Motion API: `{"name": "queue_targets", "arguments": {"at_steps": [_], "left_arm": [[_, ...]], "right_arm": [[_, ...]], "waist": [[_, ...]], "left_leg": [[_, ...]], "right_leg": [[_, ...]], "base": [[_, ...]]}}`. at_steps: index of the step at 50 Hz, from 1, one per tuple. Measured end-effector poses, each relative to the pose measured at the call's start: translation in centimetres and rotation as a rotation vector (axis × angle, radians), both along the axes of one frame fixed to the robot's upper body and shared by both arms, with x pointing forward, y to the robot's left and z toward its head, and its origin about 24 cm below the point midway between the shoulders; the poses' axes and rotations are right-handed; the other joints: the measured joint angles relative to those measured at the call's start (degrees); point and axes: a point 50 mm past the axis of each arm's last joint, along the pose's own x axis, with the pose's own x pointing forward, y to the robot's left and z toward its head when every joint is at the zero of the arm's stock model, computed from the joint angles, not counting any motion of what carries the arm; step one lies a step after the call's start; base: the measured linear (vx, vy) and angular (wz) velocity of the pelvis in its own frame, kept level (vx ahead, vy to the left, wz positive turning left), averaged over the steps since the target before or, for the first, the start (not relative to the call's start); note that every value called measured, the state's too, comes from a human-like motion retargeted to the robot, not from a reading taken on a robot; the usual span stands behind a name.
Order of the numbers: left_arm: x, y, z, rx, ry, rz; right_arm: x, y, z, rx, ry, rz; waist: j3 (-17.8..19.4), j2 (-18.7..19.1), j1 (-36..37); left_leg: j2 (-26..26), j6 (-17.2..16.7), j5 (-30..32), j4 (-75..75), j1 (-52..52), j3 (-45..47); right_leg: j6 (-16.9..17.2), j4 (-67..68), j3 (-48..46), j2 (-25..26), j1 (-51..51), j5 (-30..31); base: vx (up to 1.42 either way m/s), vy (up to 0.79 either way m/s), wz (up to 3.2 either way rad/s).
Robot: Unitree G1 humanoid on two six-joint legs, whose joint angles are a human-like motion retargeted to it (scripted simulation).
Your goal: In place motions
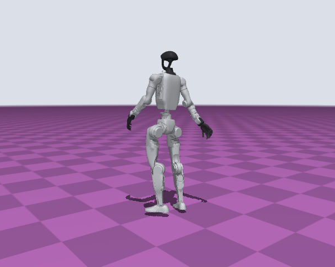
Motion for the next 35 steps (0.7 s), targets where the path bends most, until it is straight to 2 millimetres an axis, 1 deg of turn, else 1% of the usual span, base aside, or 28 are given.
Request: {"name": "queue_targets", "arguments": {"at_steps": [2, 4, 6, 8, 10, 11, 12, 13, 14, 15, 16, 17, 18, 20, 22, 24, 26, 28, 30, 32, 35], "left_arm": [[-3.2, 0.5, -2.5, 0.048, 0.144, -0.016], [-7.7, 0.9, -5.4, 0.098, 0.345, -0.016], [-13.4, 1.3, -7.7, 0.141, 0.605, 0.008], [-20.1, 1.6, -8.7, 0.161, 0.912, 0.060], [-26.8, 1.2, -8.3, 0.140, 1.205, 0.140], [-29.6, 1.0, -7.9, 0.106, 1.306, 0.190], [-32.2, 0.8, -7.5, 0.072, 1.389, 0.239], [-34.3, 0.6, -7.0, 0.038, 1.437, 0.281], [-36.2, 0.3, -6.6, -0.003, 1.461, 0.336], [-38.0, -0.1, -6.1, -0.045, 1.471, 0.401], [-39.4, -0.2, -5.7, -0.066, 1.468, 0.461], [-40.8, -0.1, -5.3, -0.074, 1.468, 0.517], [-41.9, 0.2, -4.8, -0.062, 1.474, 0.561], [-43.8, 0.9, -3.8, -0.023, 1.500, 0.651], [-45.2, 1.5, -3.0, 0.027, 1.531, 0.736], [-45.7, 2.2, -2.5, 0.064, 1.551, 0.808], [-45.4, 2.4, -2.7, 0.065, 1.540, 0.855], [-44.2, 2.3, -3.4, 0.018, 1.494, 0.867], [-42.4, 1.8, -4.6, -0.066, 1.422, 0.854], [-40.1, 1.1, -5.8, -0.167, 1.334, 0.828], [-36.5, 0.1, -7.2, -0.273, 1.197, 0.787]], "right_arm": [[3.1, 0.8, -1.8, 0.034, -0.101, 0.057], [6.8, 1.9, -3.6, 0.091, -0.211, 0.134], [11.0, 3.1, -5.0, 0.158, -0.330, 0.230], [15.7, 4.4, -6.1, 0.227, -0.456, 0.345], [20.6, 6.0, -6.5, 0.303, -0.588, 0.469], [23.1, 6.8, -6.5, 0.346, -0.653, 0.527], [25.5, 7.7, -6.3, 0.389, -0.716, 0.582], [27.8, 8.5, -5.9, 0.431, -0.779, 0.626], [29.8, 9.3, -5.5, 0.480, -0.835, 0.675], [31.5, 10.2, -5.0, 0.532, -0.885, 0.726], [33.1, 10.9, -4.4, 0.574, -0.932, 0.761], [34.4, 11.4, -3.8, 0.606, -0.977, 0.791], [35.6, 11.7, -3.2, 0.620, -1.021, 0.807], [37.5, 11.9, -2.2, 0.621, -1.097, 0.834], [38.5, 11.7, -1.6, 0.582, -1.151, 0.850], [38.7, 11.1, -1.4, 0.531, -1.177, 0.853], [38.1, 10.5, -1.8, 0.493, -1.164, 0.841], [36.6, 9.7, -2.6, 0.474, -1.114, 0.813], [34.4, 9.0, -3.7, 0.465, -1.031, 0.768], [31.4, 8.2, -4.9, 0.456, -0.921, 0.716], [26.4, 6.9, -6.0, 0.434, -0.729, 0.637]], "waist": [[0.09, 0.32, 0.02], [0.04, 0.53, 0.15], [-0.09, 0.64, 0.33], [-0.24, 0.63, 0.42], [-0.27, 0.57, 0.31], [-0.25, 0.59, 0.35], [-0.43, 0.62, -1.16], [-1.02, 0.66, -5.78], [-1.14, 0.52, -6.00], [-1.02, 0.28, -4.02], [-0.40, 0.34, 1.24], [-0.02, 0.36, 4.50], [-0.15, 0.29, 3.75], [-0.03, -0.10, 3.20], [0.28, -0.45, 4.42], [0.48, -0.91, 4.88], [0.75, -1.42, 5.38], [0.99, -1.82, 5.90], [1.17, -2.10, 6.51], [1.21, -2.33, 7.02], [1.18, -2.60, 7.57]], "left_leg": [[0.01, 0.05, -0.06, -0.15, 0.49, 0.14], [0.02, 0.09, -0.08, -0.36, 0.92, 0.38], [0.04, 0.08, -0.08, -0.55, 1.22, 0.68], [0.04, 0.01, -0.07, -0.70, 1.38, 0.96], [-0.04, -0.11, -0.05, -0.83, 1.43, 1.12], [-0.06, -0.17, -0.06, -0.92, 1.44, 1.26], [-0.43, -0.19, -0.33, -0.91, 1.43, -0.33], [-1.48, -0.09, -1.13, -0.72, 1.35, -5.35], [-1.35, -0.35, -1.07, -0.53, 1.08, -5.59], [-0.63, -0.78, -0.59, -0.35, 0.72, -3.44], [-0.17, 0.05, 0.25, -0.50, 0.08, 1.38], [0.06, 0.48, 0.69, -0.64, -0.24, 3.98], [-0.17, 0.12, 0.34, -0.75, 0.05, 2.12], [-0.29, -0.27, 0.32, -0.45, -0.19, -0.17], [-0.34, -0.07, 0.69, -0.24, -0.80, -0.55], [-0.62, -0.04, 0.93, -0.02, -1.34, -2.21], [-0.99, 0.04, 1.25, 0.22, -1.91, -3.83], [-1.36, 0.10, 1.51, 0.41, -2.33, -5.23], [-1.64, 0.15, 1.67, 0.62, -2.68, -6.28], [-1.84, 0.17, 1.70, 0.85, -3.05, -7.00], [-2.01, 0.21, 1.62, 1.22, -3.61, -7.70]], "right_leg": [[-0.04, 0.07, 0.31, 0.14, 0.22, 0.03], [-0.09, 0.10, 0.51, 0.28, 0.37, 0.07], [-0.15, 0.13, 0.68, 0.39, 0.35, 0.10], [-0.25, 0.18, 0.90, 0.44, 0.15, 0.14], [-0.35, 0.28, 1.08, 0.35, -0.23, 0.20], [-0.41, 0.34, 1.22, 0.35, -0.49, 0.24], [-0.31, 0.45, -0.42, 0.12, -0.46, 0.06], [0.13, 0.66, -5.58, -0.55, 0.18, -0.54], [0.15, 0.70, -5.92, -0.78, 0.03, -0.53], [-0.03, 0.65, -3.85, -0.80, -0.52, -0.23], [-0.52, 0.50, 1.09, 0.08, -1.46, 0.41], [-0.81, 0.42, 3.77, 0.59, -2.01, 0.75], [-0.68, 0.47, 1.93, 0.36, -1.81, 0.53], [-0.40, 0.39, -0.50, -0.12, -1.17, 0.26], [-0.22, 0.16, -1.34, -0.14, -0.57, 0.15], [0.03, -0.11, -3.09, -0.27, 0.26, -0.10], [0.26, -0.39, -4.63, -0.42, 1.14, -0.31], [0.48, -0.61, -6.01, -0.56, 1.92, -0.48], [0.65, -0.74, -7.03, -0.68, 2.49, -0.60], [0.78, -0.82, -7.73, -0.78, 2.77, -0.70], [0.93, -0.89, -8.39, -0.91, 2.92, -0.86]], "base": [[0.00, 0.00, 0.00], [0.00, 0.00, 0.00], [0.00, 0.00, 0.00], [0.00, 0.00, 0.00], [0.00, 0.00, 0.00], [0.05, 0.01, 0.45], [0.04, 0.00, 1.97], [0.04, 0.01, 2.12], [0.04, 0.03, 1.06], [0.06, 0.06, -1.88], [0.06, 0.07, -2.77], [0.03, 0.07, -1.63], [0.00, 0.06, 0.22], [-0.03, 0.04, 1.13], [-0.02, 0.02, 0.63], [-0.03, -0.01, 0.79], [-0.02, 0.01, 0.76], [0.00, 0.04, 0.65], [0.00, 0.04, 0.49], [-0.01, 0.04, 0.35], [-0.02, 0.02, 0.22]]}}
